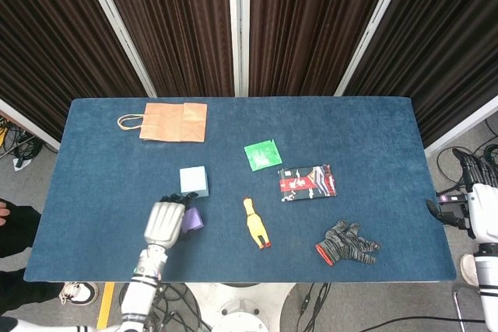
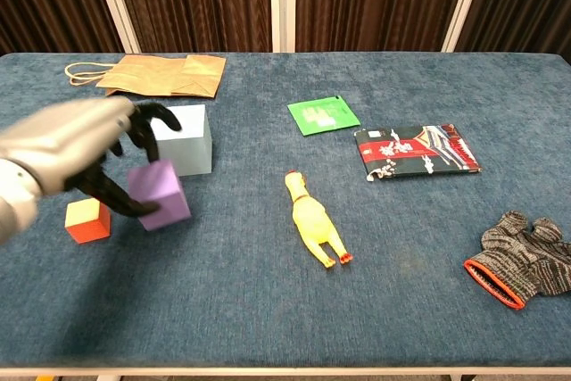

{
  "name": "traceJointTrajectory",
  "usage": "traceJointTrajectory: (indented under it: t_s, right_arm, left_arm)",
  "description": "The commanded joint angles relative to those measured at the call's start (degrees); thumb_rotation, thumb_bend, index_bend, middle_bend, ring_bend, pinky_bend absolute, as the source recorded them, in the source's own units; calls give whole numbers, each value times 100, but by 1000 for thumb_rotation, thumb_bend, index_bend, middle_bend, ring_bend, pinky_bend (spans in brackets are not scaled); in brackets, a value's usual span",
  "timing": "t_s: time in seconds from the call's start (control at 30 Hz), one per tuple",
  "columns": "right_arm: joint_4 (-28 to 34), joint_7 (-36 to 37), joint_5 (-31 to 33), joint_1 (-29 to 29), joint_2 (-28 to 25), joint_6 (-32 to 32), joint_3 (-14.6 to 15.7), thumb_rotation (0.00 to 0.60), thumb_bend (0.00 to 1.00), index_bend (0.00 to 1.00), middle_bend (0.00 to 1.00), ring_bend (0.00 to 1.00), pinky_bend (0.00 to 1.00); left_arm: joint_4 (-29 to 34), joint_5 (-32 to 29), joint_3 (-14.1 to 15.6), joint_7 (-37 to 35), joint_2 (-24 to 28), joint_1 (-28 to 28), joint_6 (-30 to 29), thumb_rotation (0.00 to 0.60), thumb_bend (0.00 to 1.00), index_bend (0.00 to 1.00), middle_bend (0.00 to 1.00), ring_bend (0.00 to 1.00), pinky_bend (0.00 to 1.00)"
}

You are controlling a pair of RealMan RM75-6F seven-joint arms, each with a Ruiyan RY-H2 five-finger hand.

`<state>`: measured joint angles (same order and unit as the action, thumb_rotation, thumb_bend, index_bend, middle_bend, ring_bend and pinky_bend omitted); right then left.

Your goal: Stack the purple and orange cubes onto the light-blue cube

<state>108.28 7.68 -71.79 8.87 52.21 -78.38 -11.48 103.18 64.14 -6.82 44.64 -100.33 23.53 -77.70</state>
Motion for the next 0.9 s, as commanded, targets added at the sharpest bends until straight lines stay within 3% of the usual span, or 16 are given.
traceJointTrajectory:
  t_s: [0.03,0.17,0.33,0.43,0.5,0.6,0.7,0.9]
  right_arm:
    - [9,-35,-3,3,14,-7,4,600,158,20,70,0,0]
    - [25,-112,7,17,39,-4,7,600,158,20,70,0,0]
    - [33,-179,-11,25,68,1,26,600,159,20,71,0,0]
    - [38,-218,-15,32,81,8,34,600,159,21,70,0,0]
    - [40,-232,-23,35,87,10,39,600,159,20,71,0,0]
    - [40,-256,-5,46,95,18,33,600,158,20,70,0,0]
    - [33,-279,29,59,105,38,25,600,158,20,70,0,0]
    - [40,-335,19,74,124,57,41,600,159,20,70,0,0]
  left_arm:
    - [667,75,-40,190,660,-16,-88,600,269,297,586,333,371]
    - [1299,-62,-122,348,1311,14,-61,600,275,297,589,333,370]
    - [1432,-270,-298,292,1815,153,129,600,279,297,596,343,370]
    - [1155,-375,-434,-204,2087,382,731,600,280,297,596,343,366]
    - [794,-201,-464,-904,2408,636,1575,600,281,292,591,343,363]
    - [328,73,-507,-1608,2677,914,2306,600,282,286,585,343,352]
    - [61,419,-575,-2153,2791,1115,2635,600,282,286,585,343,351]
    - [-252,823,-656,-2749,2826,1362,2740,600,282,286,585,343,349]
